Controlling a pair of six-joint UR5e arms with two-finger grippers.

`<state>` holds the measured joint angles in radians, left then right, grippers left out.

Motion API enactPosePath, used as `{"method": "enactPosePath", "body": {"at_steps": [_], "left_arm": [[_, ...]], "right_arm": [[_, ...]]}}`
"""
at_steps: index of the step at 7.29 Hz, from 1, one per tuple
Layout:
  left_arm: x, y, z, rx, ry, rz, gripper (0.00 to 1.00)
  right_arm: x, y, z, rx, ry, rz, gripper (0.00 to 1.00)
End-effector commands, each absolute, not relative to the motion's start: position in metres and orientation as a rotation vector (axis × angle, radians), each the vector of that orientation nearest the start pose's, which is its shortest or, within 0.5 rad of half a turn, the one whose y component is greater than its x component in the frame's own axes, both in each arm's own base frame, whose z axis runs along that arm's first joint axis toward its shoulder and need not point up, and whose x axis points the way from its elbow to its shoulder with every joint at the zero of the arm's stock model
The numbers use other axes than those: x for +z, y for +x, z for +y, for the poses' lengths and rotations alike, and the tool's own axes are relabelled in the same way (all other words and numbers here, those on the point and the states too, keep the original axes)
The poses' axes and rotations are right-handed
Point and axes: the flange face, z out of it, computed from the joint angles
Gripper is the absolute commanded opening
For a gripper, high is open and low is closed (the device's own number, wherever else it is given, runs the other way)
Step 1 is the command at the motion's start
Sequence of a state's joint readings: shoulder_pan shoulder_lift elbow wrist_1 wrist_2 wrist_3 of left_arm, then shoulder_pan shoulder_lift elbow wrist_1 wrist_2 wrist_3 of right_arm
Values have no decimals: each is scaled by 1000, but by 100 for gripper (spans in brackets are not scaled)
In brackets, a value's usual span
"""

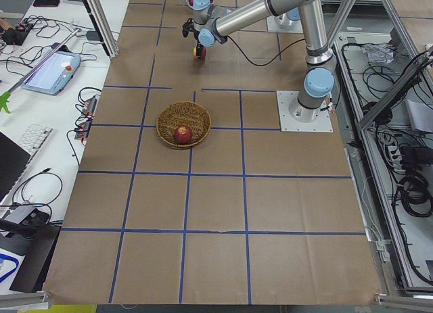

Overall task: Transfer apple from basket to plate
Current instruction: 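Carry the apple toward the table center and set it down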

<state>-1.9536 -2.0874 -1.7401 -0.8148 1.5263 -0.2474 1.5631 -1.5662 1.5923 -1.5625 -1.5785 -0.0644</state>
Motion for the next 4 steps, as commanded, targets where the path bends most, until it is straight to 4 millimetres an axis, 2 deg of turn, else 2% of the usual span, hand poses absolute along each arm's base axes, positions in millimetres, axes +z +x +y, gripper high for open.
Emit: {"method": "enactPosePath", "body": {"at_steps": [1,2,3,4], "left_arm": [[214,-352,-530,-141,219,3210,98],[242,-341,-549,-196,189,3217,98],[285,-337,-560,-139,179,3207,98],[335,-335,-559,-91,272,3181,98]], "right_arm": [[474,129,-491,54,-90,3146,100],[474,129,-491,54,-90,3146,100],[475,129,-491,51,-90,3148,100],[475,129,-491,51,-90,3146,100]]}}
